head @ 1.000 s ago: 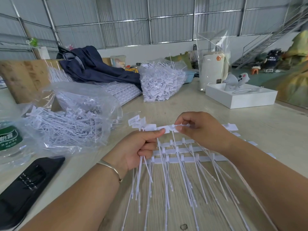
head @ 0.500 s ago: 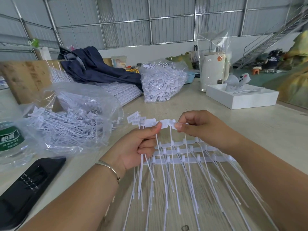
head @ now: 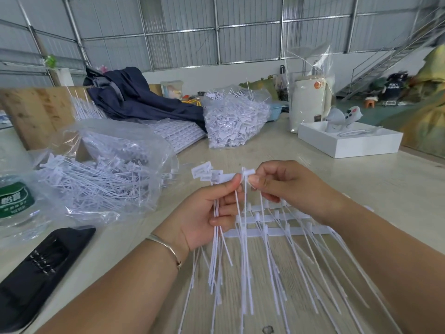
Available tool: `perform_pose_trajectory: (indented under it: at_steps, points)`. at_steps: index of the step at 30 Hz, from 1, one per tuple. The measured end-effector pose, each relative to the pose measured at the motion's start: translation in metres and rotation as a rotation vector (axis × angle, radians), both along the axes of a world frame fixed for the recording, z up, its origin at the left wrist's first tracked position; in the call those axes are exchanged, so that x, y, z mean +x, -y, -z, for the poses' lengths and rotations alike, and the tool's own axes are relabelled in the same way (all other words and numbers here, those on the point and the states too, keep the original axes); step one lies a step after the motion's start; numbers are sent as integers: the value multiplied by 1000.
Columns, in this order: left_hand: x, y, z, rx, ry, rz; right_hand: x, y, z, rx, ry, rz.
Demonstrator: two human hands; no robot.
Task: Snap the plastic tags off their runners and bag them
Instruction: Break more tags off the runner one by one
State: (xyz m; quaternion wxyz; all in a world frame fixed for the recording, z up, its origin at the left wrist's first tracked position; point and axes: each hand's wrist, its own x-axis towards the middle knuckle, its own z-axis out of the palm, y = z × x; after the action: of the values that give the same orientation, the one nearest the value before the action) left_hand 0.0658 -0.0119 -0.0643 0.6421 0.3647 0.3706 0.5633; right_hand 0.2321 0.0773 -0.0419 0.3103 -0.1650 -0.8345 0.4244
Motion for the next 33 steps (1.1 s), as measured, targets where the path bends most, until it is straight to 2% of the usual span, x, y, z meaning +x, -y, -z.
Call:
perform_pose_trajectory:
  at_steps: [7, 19, 26, 31, 33]
  points:
    - [-7, -4, 1, -52, -16, -150, 4, -6, -1, 8, -105, 173]
    - [-9, -4, 4, -78, -189, -356, 6, -6, -5, -80, -65, 206]
    - [-7, -5, 3, -158, -114, -273, 3, -7, -1, -62, -34, 200]
    - [-6, -4, 4, -159, -160, -266, 4, -8, 2, -28, -10, 194]
    - [-5, -4, 4, -177, -102, -256, 3, -8, 2, -11, 0, 194]
